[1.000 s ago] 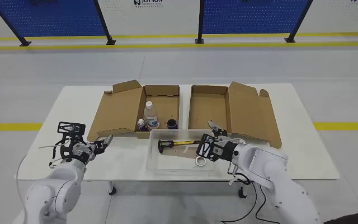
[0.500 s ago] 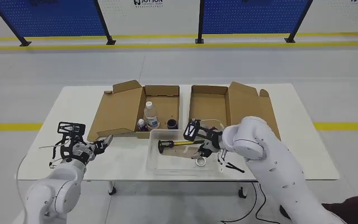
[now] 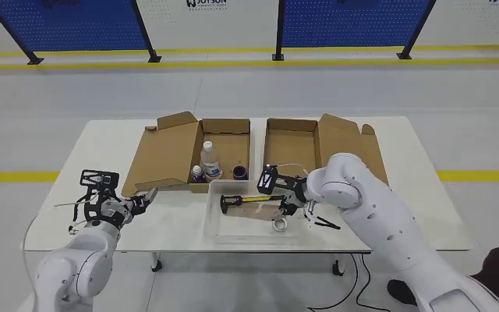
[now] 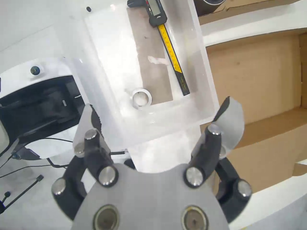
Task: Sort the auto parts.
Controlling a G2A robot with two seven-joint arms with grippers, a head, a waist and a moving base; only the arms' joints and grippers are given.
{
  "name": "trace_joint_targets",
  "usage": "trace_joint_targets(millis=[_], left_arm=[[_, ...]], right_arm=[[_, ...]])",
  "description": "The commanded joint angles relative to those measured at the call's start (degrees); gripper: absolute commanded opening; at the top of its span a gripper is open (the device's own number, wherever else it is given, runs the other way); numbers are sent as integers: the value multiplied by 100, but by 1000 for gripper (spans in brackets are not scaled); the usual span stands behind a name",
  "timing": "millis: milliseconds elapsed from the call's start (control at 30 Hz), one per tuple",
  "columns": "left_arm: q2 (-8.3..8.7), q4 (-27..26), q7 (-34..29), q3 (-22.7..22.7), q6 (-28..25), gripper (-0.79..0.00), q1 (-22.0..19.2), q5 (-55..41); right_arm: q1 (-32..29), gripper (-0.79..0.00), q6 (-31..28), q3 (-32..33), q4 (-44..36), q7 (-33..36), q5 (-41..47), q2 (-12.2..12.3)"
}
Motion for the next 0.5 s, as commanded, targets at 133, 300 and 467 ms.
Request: trace_joint_targets(millis=[133, 300, 467], left_arm=[[0, 0, 0, 0, 0, 0, 0, 0], [0, 0, 0, 0, 0, 0, 0, 0], [0, 0, 0, 0, 0, 0, 0, 0]], right_arm=[[-70, 0, 15, -33, -50, -107, -156, 9], [-49, 0, 195, -374, -156, 194, -383, -25], [191, 0, 549, -777, -73, 548, -479, -125]])
